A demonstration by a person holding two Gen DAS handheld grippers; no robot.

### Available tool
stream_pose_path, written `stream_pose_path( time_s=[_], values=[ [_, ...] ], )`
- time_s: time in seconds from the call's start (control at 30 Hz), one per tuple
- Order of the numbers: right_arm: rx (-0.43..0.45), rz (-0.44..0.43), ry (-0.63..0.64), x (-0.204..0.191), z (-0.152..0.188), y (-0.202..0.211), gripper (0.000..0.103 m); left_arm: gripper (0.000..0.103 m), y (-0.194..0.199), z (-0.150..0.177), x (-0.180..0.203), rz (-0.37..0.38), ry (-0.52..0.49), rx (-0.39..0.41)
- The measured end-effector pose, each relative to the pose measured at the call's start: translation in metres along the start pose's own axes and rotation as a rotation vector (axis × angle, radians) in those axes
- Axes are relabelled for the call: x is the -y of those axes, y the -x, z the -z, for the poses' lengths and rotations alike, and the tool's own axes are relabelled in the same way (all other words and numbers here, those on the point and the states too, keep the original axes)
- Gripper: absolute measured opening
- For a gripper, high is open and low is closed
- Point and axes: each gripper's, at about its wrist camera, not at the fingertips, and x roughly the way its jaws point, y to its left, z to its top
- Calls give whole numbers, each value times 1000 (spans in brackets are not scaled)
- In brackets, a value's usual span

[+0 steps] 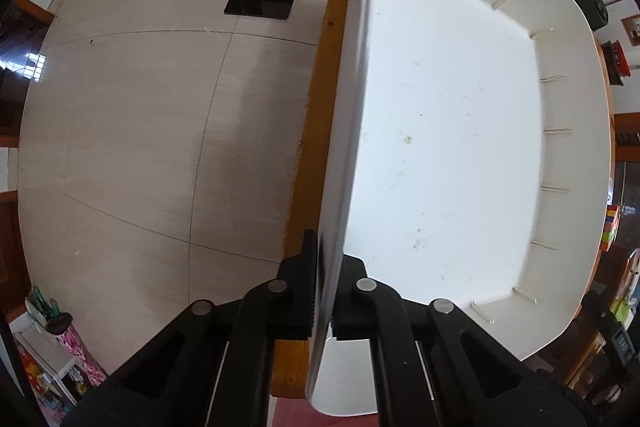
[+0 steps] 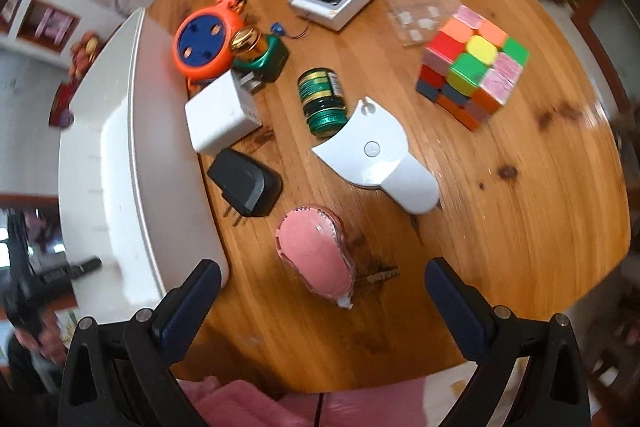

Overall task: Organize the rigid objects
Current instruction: 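Grasp the white tray rim with the left tool and tilt it up, then grasp the pink tape dispenser with the right tool while left holds tray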

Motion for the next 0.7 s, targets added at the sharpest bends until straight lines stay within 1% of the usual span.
stream_pose_path(
  time_s=[0.13,0.3,0.47,0.5,0.53,0.6,0.67,0.7],
  values=[
    [18,-9,61,-1,5,-6,102,3,0,0,1,-2,-13,-2],
    [54,11,176,-12,14,-12,102,3,1,4,6,-7,-28,0],
    [83,39,262,-23,22,-21,102,2,4,5,16,-22,-42,22],
    [85,49,276,-25,22,-23,101,2,5,6,17,-23,-45,24],
    [85,63,291,-27,23,-26,97,2,6,7,18,-25,-46,27],
    [85,79,313,-31,26,-32,94,2,6,8,19,-28,-48,28],
    [85,101,327,-35,26,-38,94,2,7,8,20,-32,-50,31],
    [87,112,335,-36,27,-40,92,2,7,8,20,-35,-52,32]
  ],
)
